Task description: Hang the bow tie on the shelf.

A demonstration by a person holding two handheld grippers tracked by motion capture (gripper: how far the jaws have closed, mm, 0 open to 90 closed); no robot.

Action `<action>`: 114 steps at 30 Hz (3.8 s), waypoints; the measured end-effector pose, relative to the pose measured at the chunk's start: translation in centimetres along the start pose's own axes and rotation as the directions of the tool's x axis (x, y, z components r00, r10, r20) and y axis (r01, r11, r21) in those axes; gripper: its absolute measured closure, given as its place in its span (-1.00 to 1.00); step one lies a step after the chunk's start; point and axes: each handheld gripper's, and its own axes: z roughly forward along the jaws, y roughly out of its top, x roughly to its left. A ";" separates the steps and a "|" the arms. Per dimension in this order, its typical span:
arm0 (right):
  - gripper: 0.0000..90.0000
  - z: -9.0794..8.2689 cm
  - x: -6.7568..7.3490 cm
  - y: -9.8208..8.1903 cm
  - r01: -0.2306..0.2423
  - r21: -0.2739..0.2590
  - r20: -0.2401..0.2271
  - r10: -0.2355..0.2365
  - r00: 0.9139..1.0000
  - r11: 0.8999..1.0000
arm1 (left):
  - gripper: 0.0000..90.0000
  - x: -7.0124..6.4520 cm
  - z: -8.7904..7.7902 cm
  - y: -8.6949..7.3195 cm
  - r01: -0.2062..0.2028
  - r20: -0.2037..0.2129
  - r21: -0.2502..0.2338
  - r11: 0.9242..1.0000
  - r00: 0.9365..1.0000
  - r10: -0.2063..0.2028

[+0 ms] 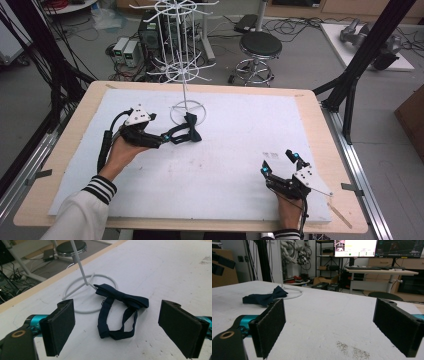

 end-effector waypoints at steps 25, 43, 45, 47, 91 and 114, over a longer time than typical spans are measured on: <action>-0.78 0.0 0.0 0.0 0.004 -0.001 0.003 -0.004 1.000 1.000 | -0.56 -1.7 6.0 1.4 -0.177 0.122 0.283 0.943 0.981 0.148; -0.78 0.0 -0.1 0.0 -0.001 -0.007 0.010 0.002 1.000 1.000 | -0.42 -0.9 7.9 0.9 -0.203 0.166 0.391 0.898 0.975 0.149; -0.78 0.0 -0.1 0.0 -0.001 -0.007 0.010 0.001 1.000 1.000 | -0.33 -1.0 8.1 0.9 -0.210 0.170 0.396 0.894 0.973 0.153; -0.78 0.0 -0.1 0.0 0.001 -0.008 0.009 -0.001 1.000 1.000 | -0.26 -1.0 8.3 0.9 -0.228 0.182 0.405 0.886 0.969 0.166; -0.78 -0.1 -0.1 0.0 -0.001 -0.015 0.013 0.002 1.000 1.000 | 0.85 -1.9 9.9 1.7 -0.212 0.171 0.561 0.800 0.975 0.139; -0.78 -0.1 0.0 -0.1 -0.002 -0.016 0.015 0.002 1.000 1.000 | 0.96 -1.9 7.5 2.2 -0.160 0.145 0.398 0.903 0.983 0.110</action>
